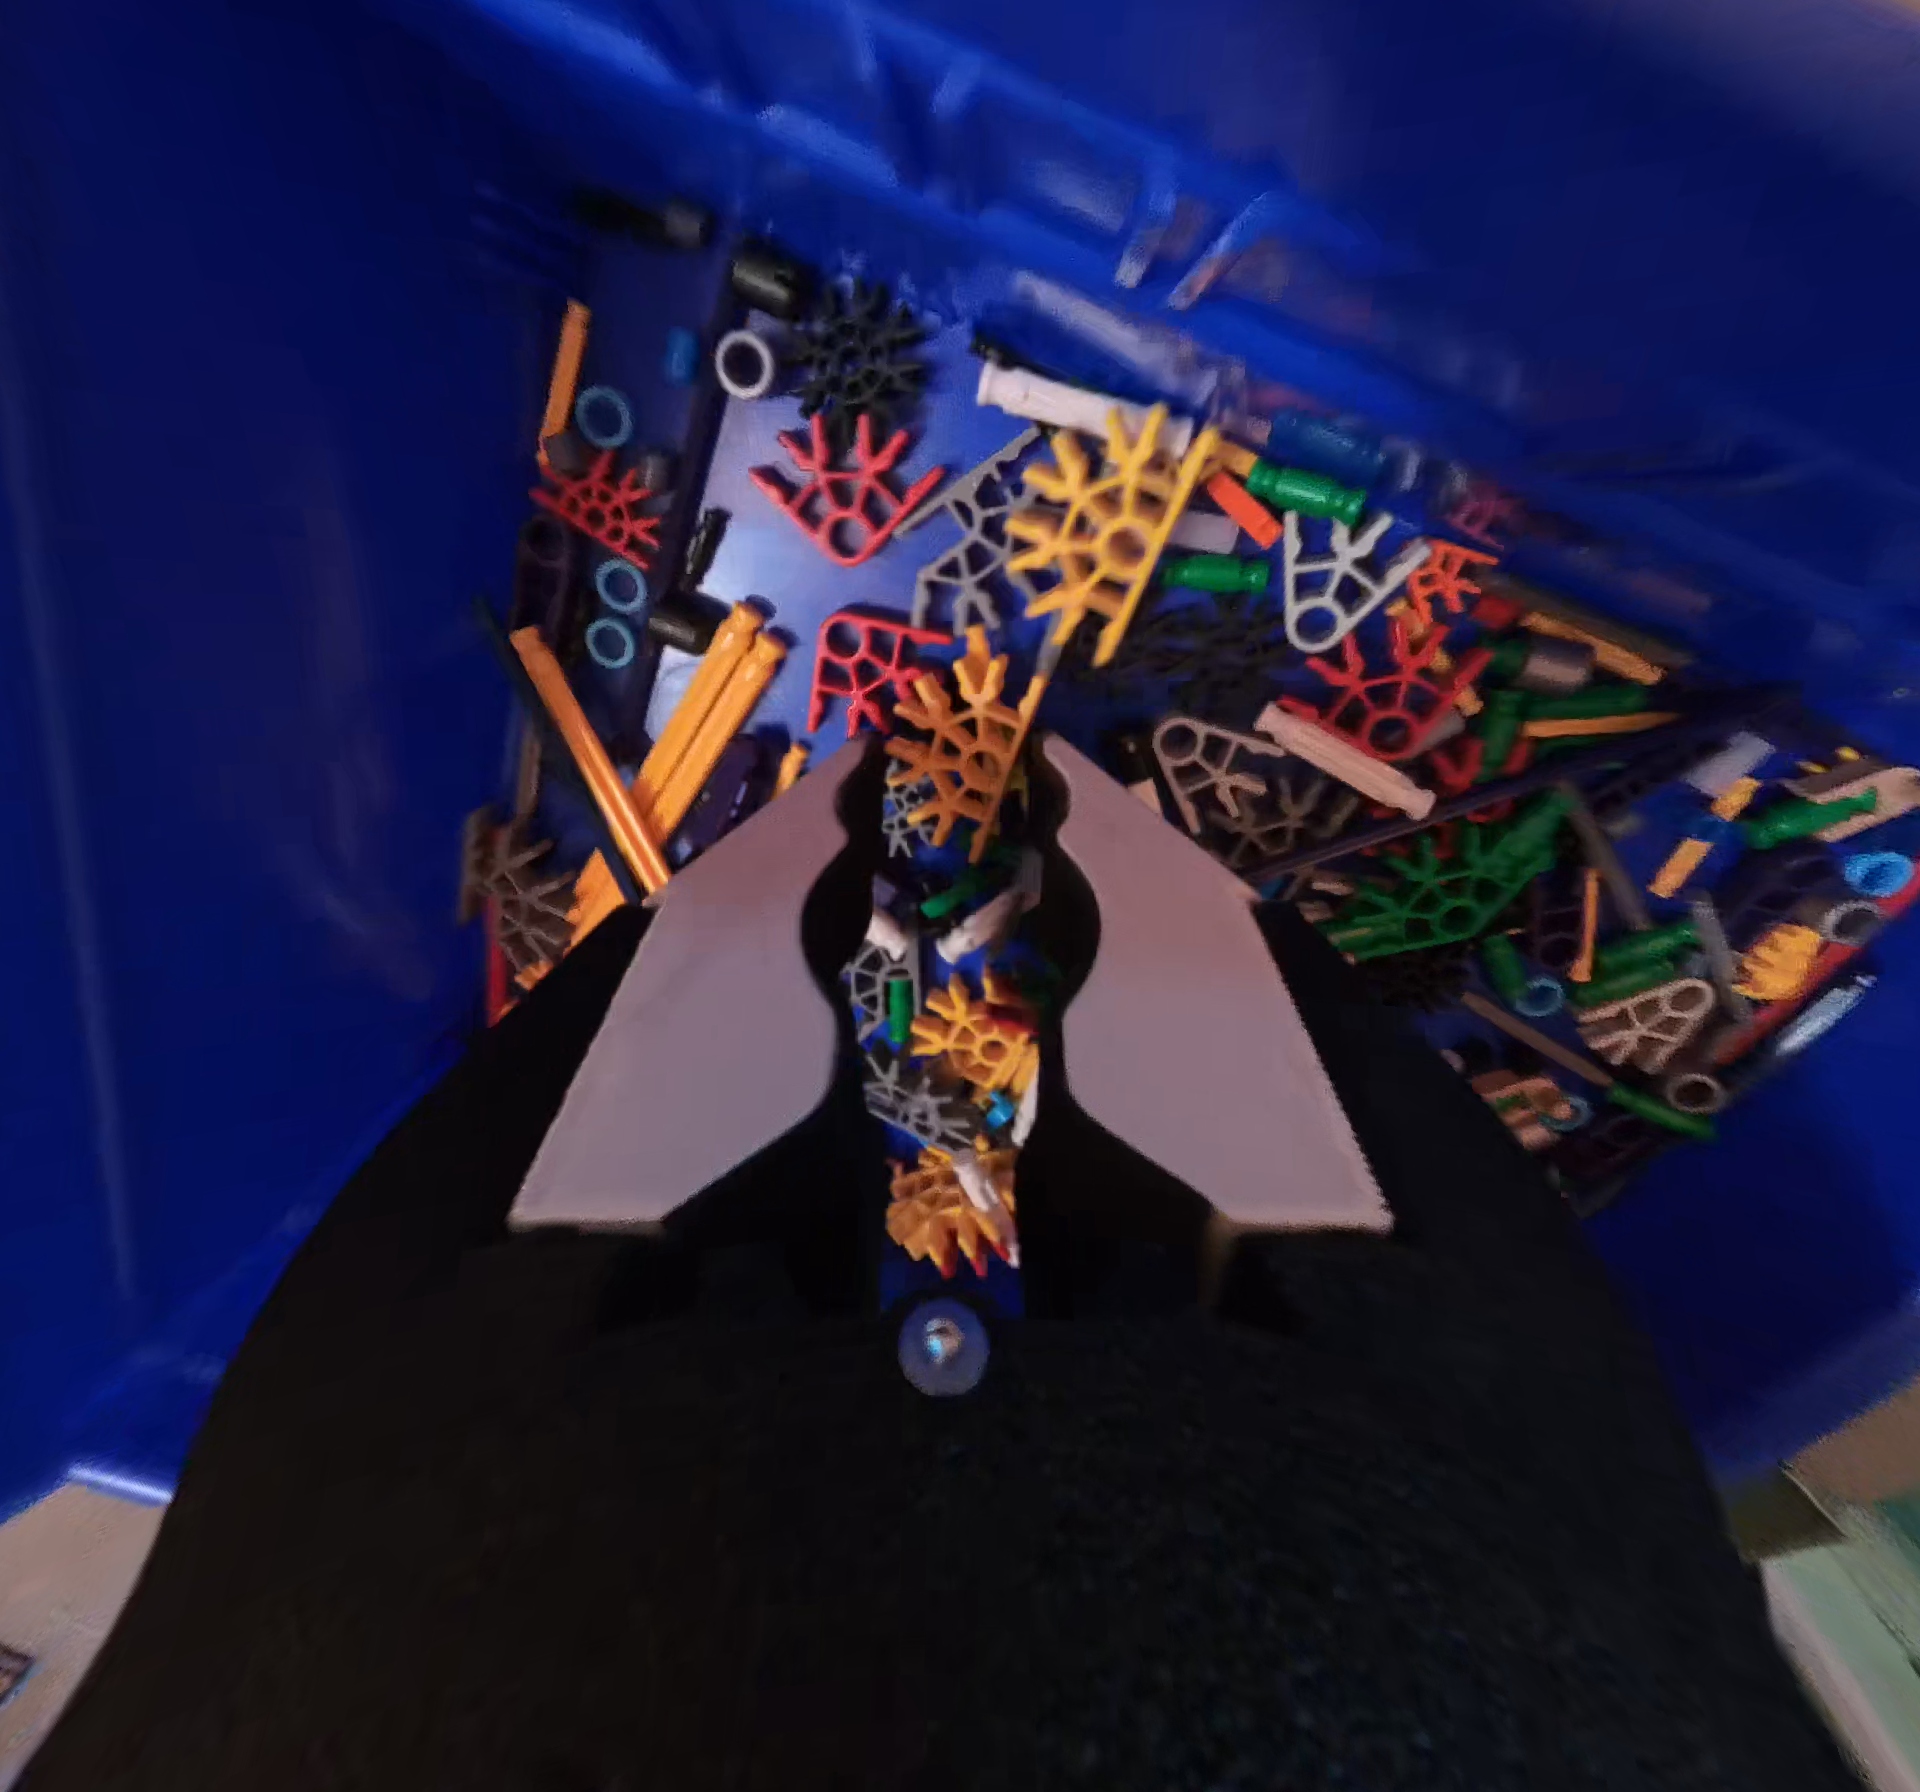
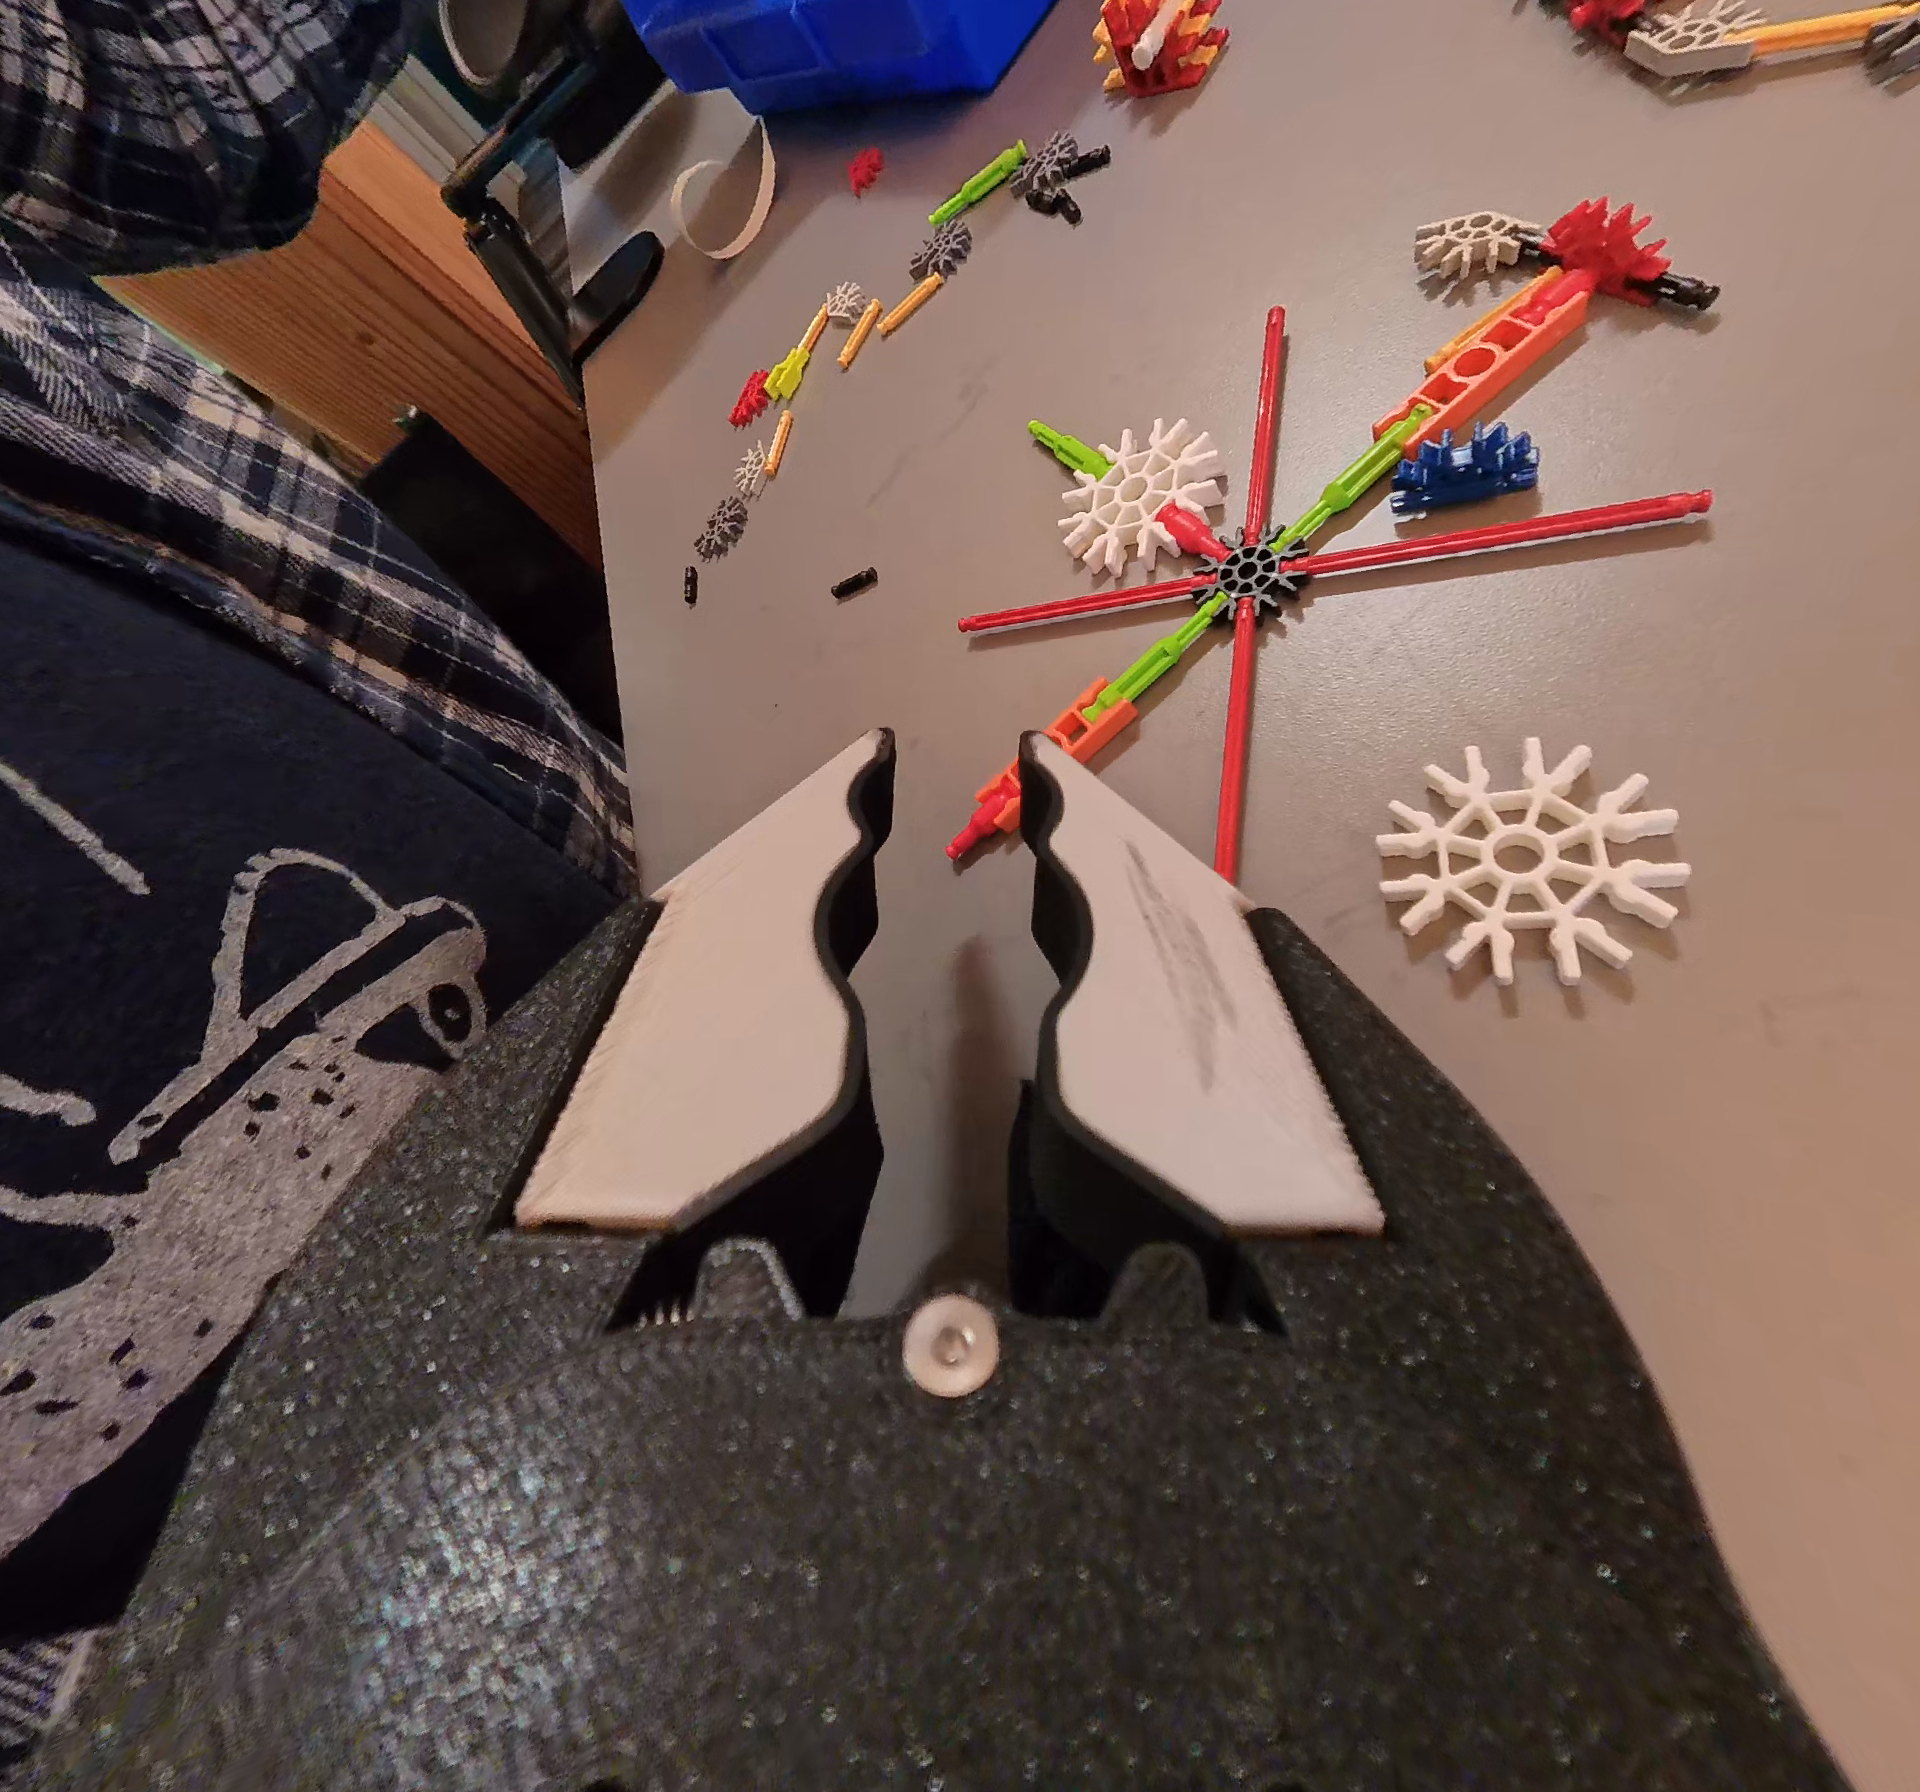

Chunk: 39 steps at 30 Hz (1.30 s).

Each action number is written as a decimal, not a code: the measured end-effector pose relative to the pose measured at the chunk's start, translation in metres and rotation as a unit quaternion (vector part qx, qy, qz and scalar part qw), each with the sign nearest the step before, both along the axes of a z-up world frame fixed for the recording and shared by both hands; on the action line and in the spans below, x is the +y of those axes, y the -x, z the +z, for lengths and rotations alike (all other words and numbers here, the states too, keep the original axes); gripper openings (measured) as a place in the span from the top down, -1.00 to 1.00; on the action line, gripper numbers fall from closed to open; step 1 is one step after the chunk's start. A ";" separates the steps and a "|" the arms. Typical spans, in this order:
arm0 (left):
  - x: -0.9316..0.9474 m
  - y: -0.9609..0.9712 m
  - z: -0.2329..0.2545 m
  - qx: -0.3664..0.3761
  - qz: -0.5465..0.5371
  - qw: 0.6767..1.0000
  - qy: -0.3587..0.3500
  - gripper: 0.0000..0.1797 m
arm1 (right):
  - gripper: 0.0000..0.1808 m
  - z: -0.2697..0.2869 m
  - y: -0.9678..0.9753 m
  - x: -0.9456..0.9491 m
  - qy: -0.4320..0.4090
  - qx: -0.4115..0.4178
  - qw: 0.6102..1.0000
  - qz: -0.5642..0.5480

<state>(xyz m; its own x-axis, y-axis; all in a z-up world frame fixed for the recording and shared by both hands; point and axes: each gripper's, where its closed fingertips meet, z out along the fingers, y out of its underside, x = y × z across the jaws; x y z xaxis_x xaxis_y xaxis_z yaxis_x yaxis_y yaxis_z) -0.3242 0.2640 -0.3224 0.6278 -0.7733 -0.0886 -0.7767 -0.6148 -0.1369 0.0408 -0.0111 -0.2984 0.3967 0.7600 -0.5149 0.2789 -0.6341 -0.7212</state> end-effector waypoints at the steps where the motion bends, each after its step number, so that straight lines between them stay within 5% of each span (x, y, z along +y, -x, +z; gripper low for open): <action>1: 0.001 0.000 0.000 0.010 -0.005 1.000 -0.009 0.72 | 0.75 0.000 0.000 0.000 -0.002 0.001 1.000 -0.001; 13: 0.006 -0.013 0.035 -0.071 0.024 0.996 -0.050 0.63 | 0.75 0.004 -0.001 -0.002 -0.009 0.008 1.000 0.002; 18: 0.011 0.020 0.061 -0.050 0.057 0.994 -0.081 0.49 | 0.75 0.006 -0.001 -0.005 -0.010 0.012 1.000 0.007; 39: 0.009 0.091 0.069 0.035 0.101 0.992 -0.064 0.56 | 0.75 0.008 -0.003 -0.010 -0.005 0.017 1.000 0.019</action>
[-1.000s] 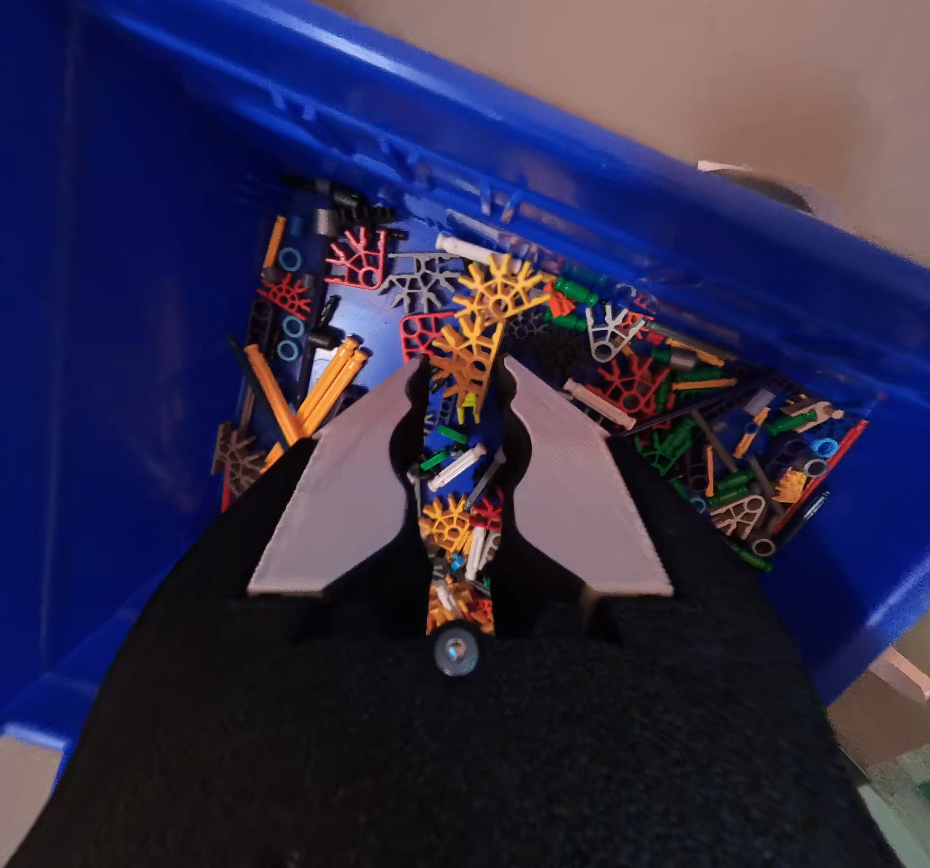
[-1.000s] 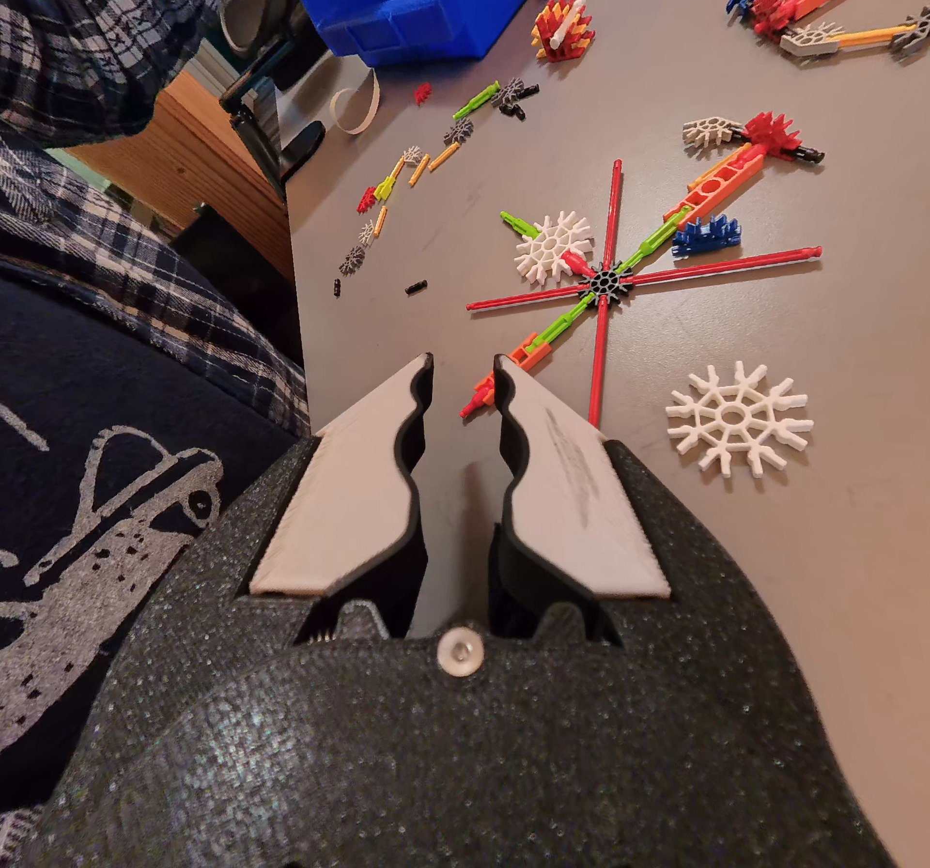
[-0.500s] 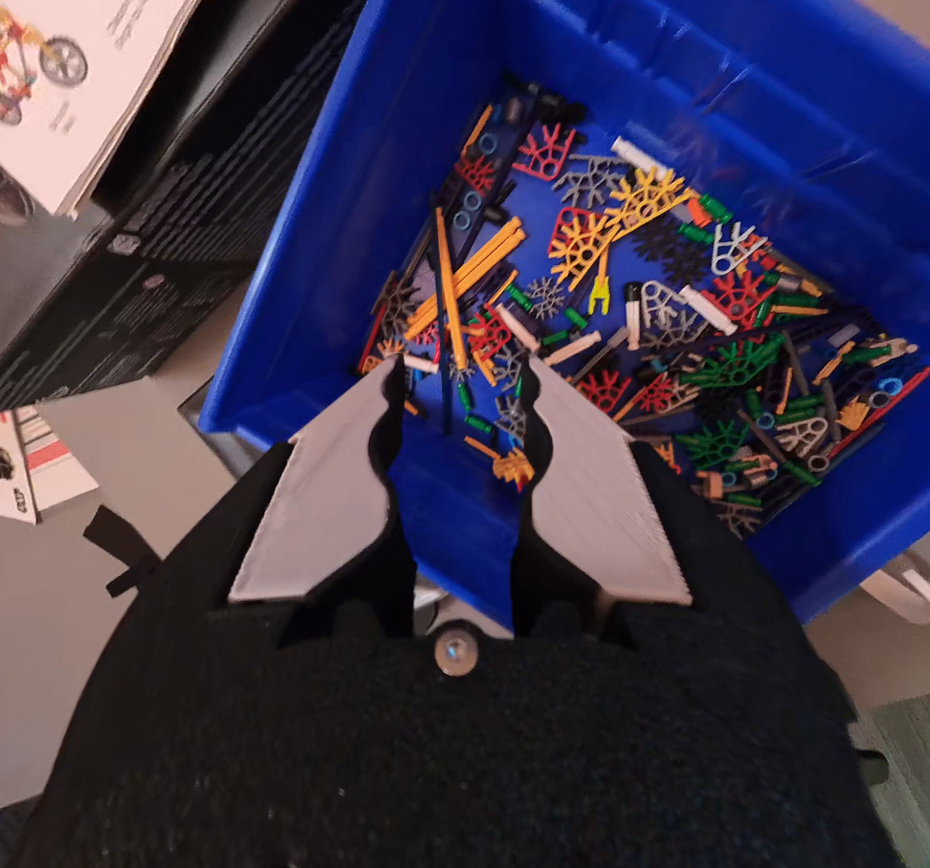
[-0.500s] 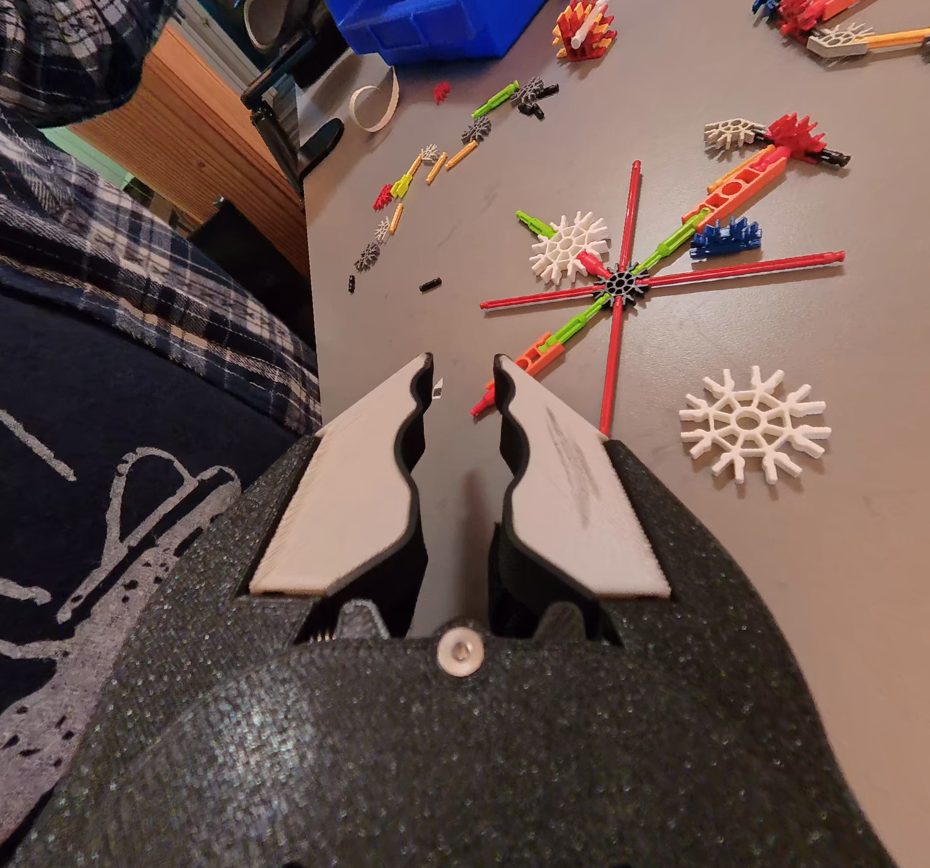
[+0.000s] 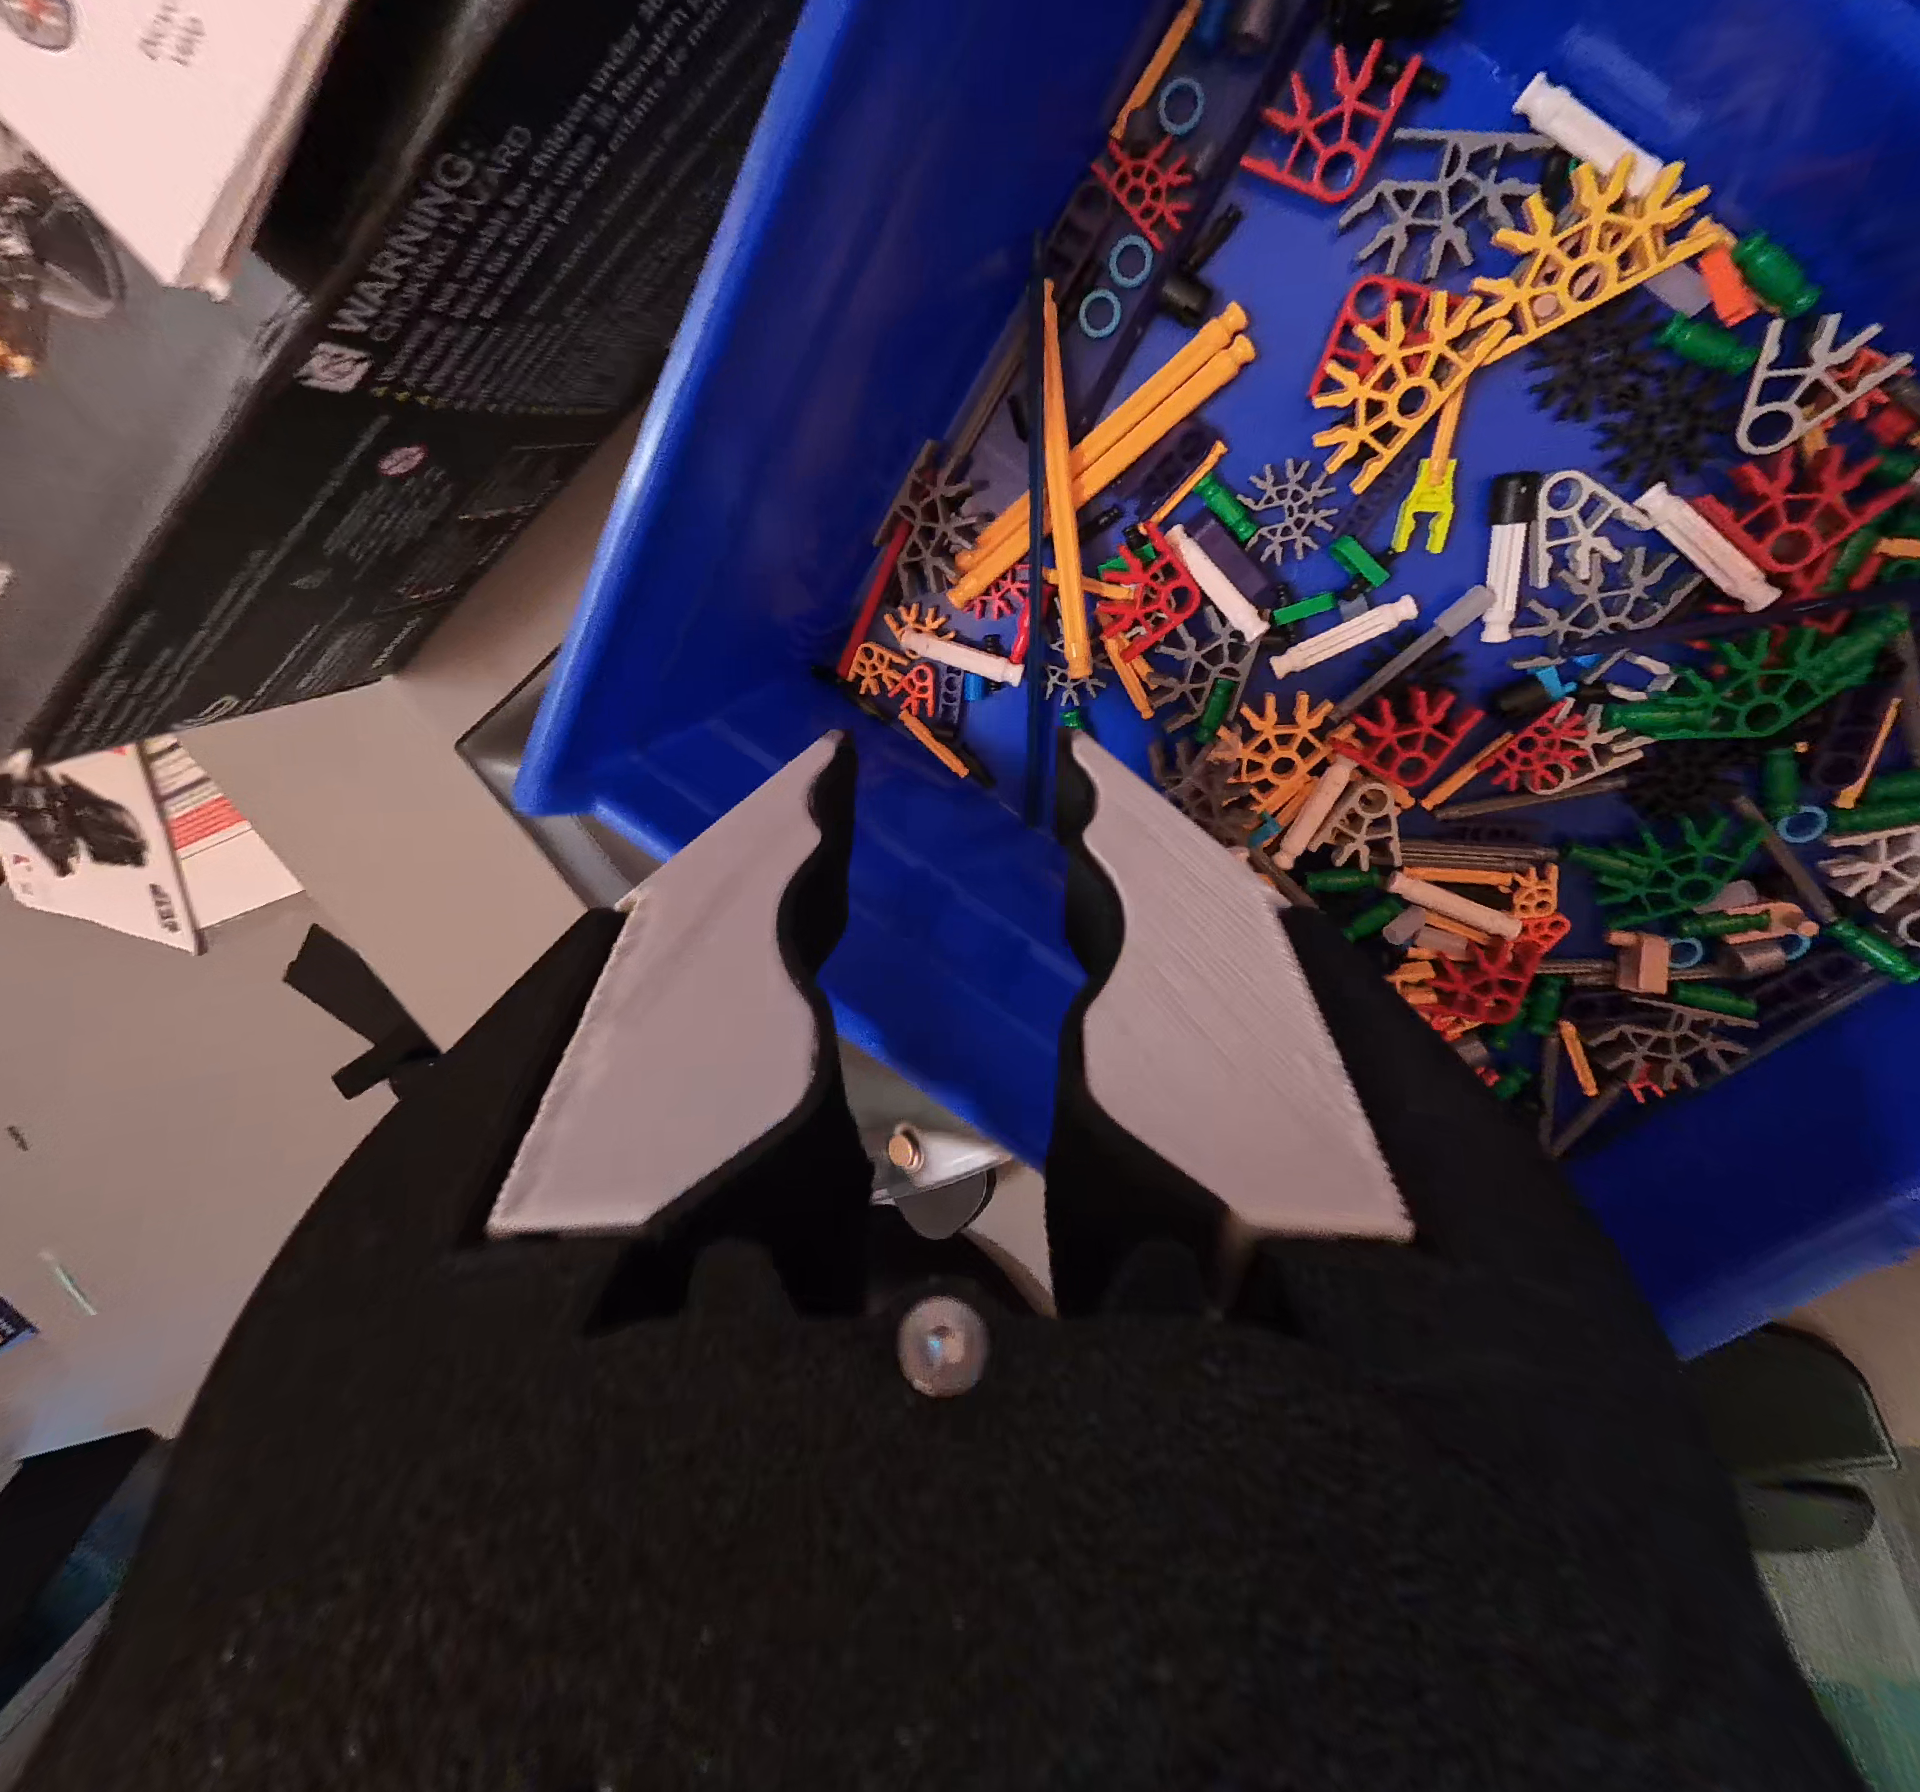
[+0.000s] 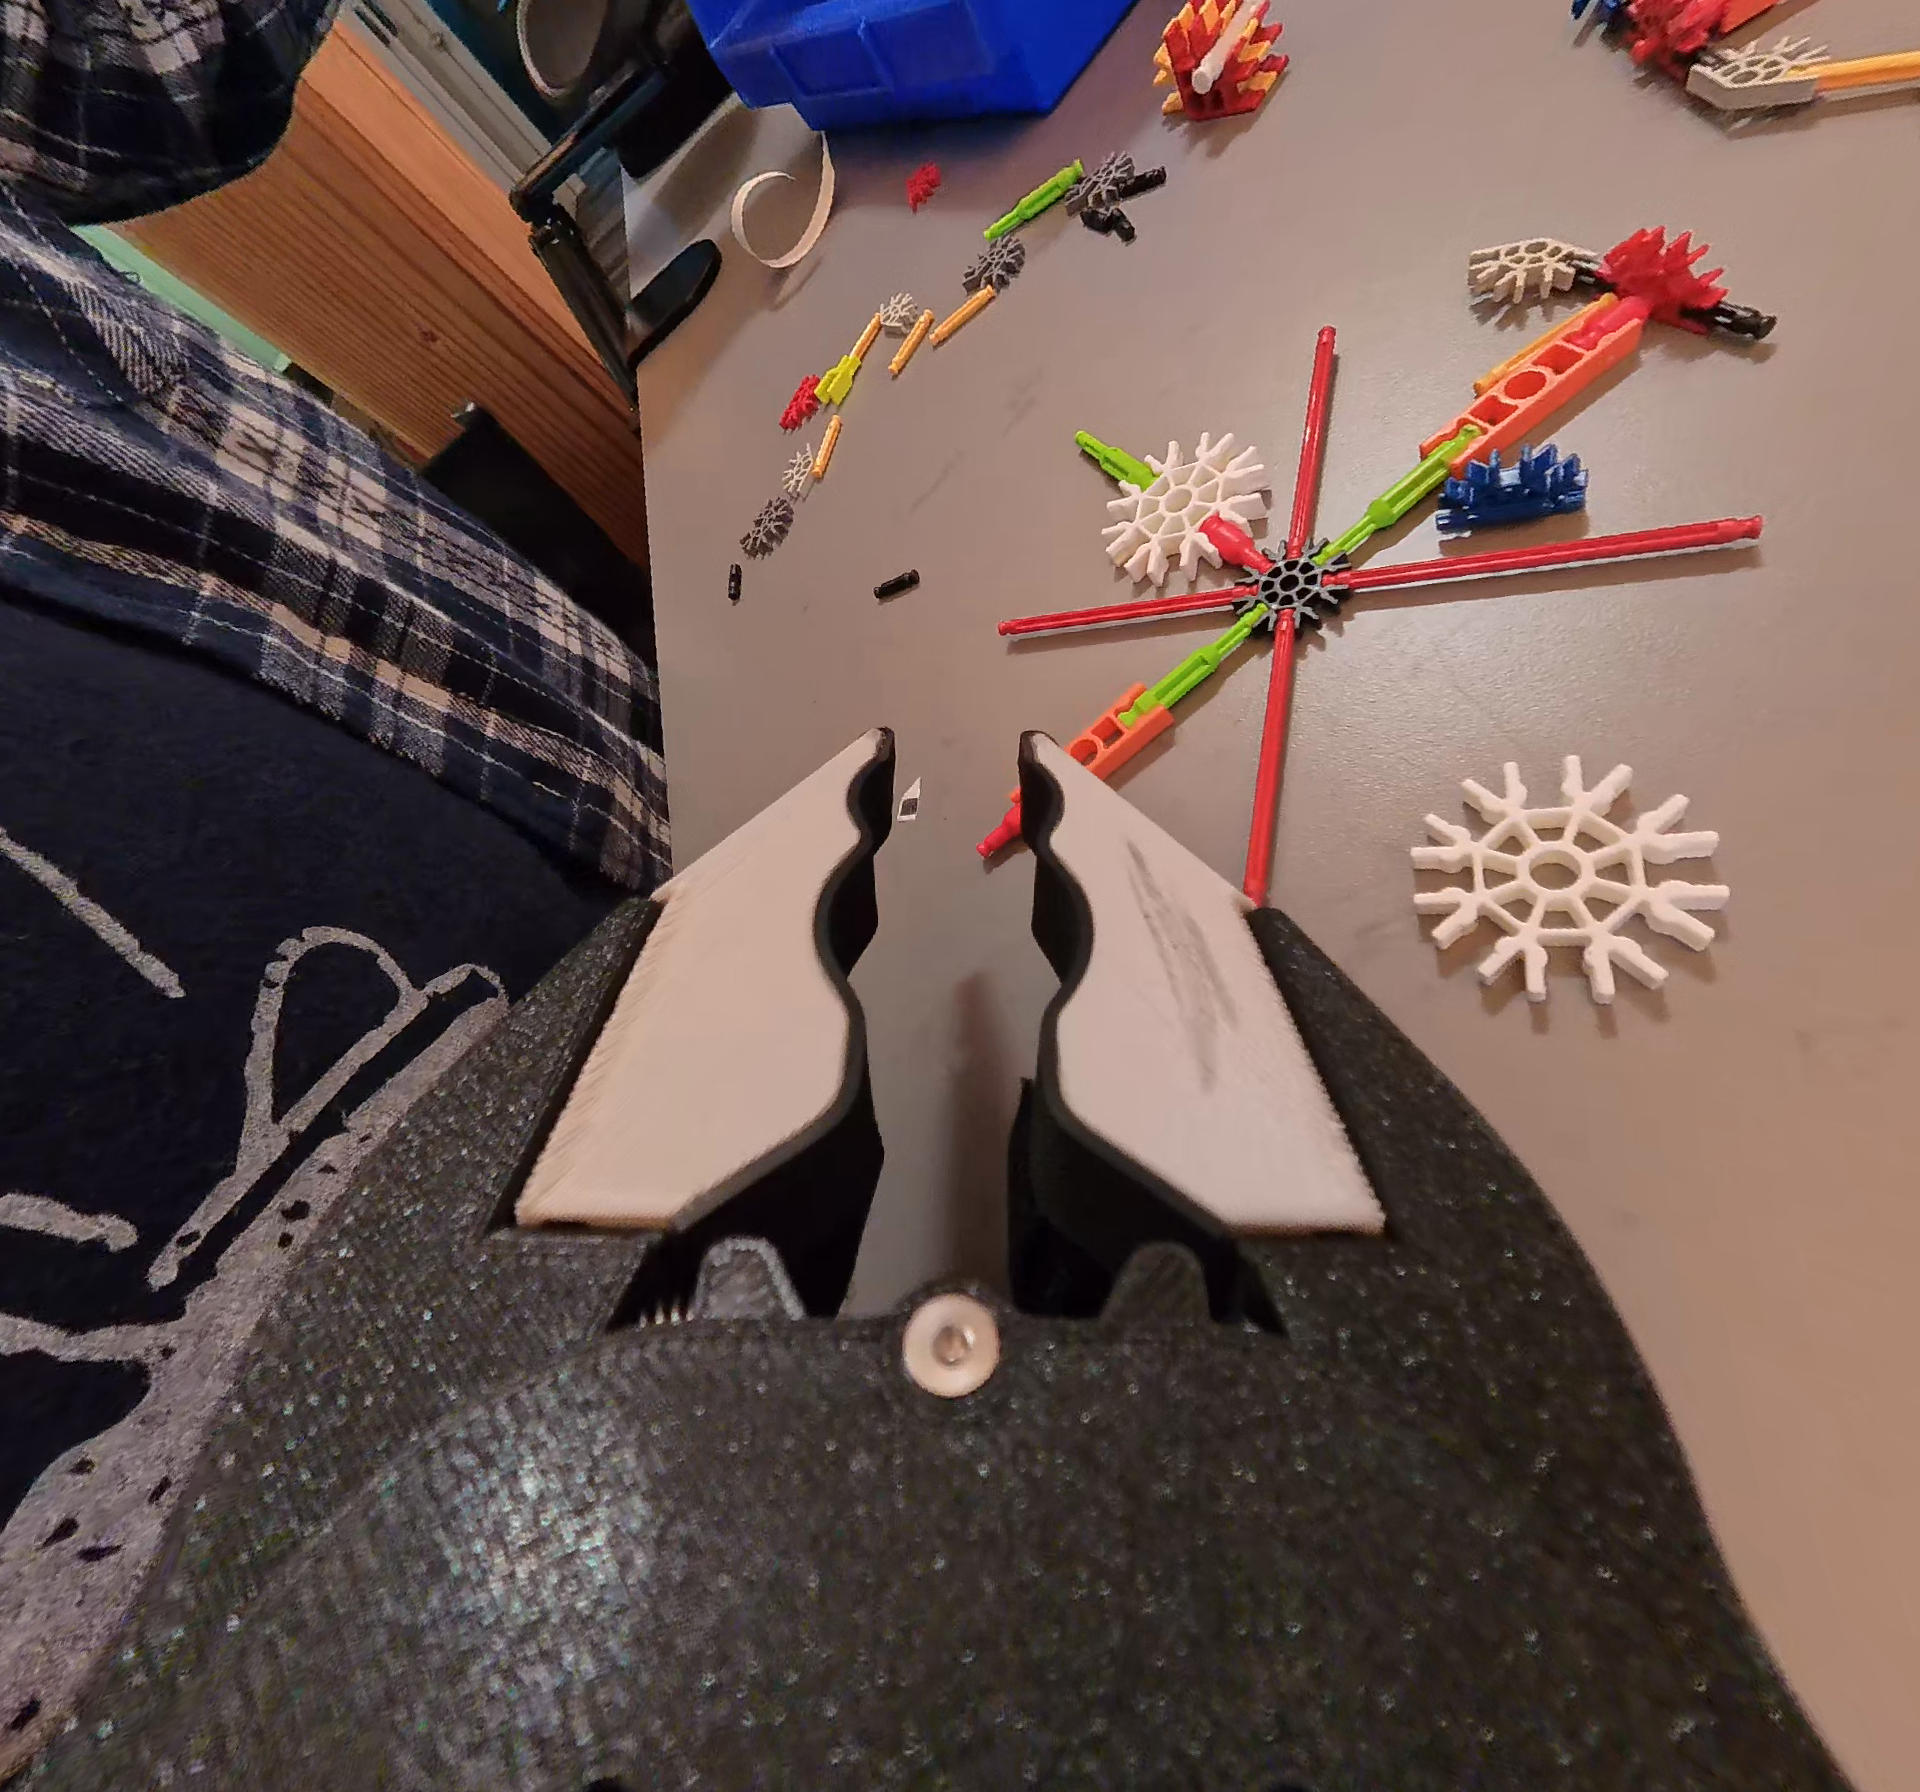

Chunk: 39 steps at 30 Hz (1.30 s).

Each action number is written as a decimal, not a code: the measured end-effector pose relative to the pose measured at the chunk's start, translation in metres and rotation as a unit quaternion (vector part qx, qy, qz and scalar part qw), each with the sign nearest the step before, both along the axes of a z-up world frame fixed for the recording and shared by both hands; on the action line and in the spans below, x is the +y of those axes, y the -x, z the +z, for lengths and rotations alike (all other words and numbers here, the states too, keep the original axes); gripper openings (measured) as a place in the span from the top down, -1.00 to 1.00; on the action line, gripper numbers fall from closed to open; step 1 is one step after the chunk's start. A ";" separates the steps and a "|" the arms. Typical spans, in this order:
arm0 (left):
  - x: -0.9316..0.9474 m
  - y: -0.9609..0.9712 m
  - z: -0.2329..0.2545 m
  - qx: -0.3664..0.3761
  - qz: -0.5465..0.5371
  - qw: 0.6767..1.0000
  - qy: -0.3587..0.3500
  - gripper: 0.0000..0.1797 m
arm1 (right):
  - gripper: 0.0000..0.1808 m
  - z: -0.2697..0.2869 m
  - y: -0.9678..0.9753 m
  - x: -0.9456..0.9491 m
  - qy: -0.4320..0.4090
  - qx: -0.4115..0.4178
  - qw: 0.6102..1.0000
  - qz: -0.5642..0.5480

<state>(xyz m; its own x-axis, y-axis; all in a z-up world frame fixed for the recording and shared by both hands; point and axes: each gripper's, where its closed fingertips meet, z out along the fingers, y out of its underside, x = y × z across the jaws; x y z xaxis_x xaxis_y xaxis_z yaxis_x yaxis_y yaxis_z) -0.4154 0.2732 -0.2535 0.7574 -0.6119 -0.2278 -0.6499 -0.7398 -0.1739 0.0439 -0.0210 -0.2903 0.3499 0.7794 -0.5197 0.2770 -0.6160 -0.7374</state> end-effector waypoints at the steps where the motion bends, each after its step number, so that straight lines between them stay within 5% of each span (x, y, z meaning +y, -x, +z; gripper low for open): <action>1: 0.000 -0.001 -0.004 -0.001 -0.001 1.000 0.006 0.56 | 0.75 0.000 0.000 0.000 0.000 0.000 1.000 0.000; 17: -0.001 -0.018 -0.065 0.038 -0.022 0.993 0.114 0.50 | 0.75 0.001 -0.003 0.000 0.000 0.002 1.000 -0.006; 25: -0.007 -0.027 -0.069 0.077 -0.056 0.984 0.148 0.76 | 0.75 0.002 -0.003 0.001 0.000 0.005 1.000 -0.007; 39: -0.009 -0.063 -0.061 -0.004 -0.075 0.990 0.123 0.78 | 0.75 0.003 -0.003 0.002 -0.003 0.009 1.000 -0.009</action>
